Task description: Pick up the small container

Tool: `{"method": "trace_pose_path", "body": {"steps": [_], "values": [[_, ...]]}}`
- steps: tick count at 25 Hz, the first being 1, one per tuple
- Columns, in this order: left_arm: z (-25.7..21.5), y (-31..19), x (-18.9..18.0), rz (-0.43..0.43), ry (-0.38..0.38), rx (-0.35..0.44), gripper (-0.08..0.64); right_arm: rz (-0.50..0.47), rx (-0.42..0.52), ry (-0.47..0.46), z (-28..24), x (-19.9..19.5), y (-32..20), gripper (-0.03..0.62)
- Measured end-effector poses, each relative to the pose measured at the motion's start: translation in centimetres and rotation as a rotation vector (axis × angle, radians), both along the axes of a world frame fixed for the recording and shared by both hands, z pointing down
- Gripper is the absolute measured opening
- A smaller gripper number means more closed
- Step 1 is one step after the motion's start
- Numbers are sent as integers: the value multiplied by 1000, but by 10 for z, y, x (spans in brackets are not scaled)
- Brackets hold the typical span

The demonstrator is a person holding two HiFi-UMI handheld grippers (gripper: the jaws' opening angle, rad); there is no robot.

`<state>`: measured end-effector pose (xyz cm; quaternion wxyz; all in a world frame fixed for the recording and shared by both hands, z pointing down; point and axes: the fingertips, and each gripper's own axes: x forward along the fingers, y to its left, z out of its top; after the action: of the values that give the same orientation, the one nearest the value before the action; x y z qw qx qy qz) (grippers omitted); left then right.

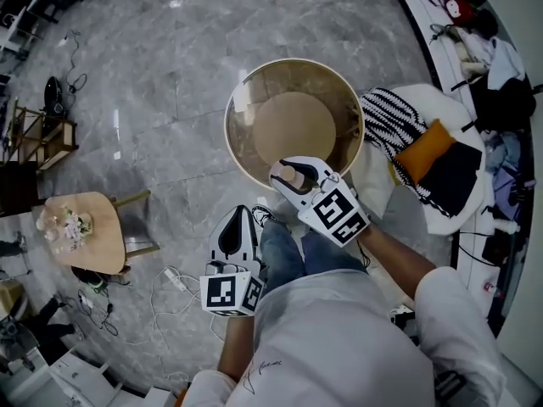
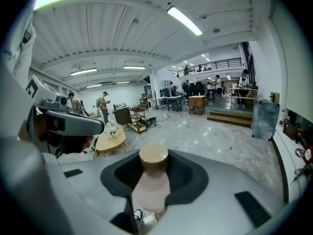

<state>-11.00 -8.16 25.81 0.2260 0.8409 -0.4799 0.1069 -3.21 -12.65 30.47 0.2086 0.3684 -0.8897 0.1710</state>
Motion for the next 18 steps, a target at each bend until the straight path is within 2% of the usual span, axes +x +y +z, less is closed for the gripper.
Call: {"method": "trace_pose_path", "body": {"steps": [18], "values": [[-59, 18, 6, 33, 20, 68, 17, -16, 57, -3, -62, 20, 13, 137]]}}
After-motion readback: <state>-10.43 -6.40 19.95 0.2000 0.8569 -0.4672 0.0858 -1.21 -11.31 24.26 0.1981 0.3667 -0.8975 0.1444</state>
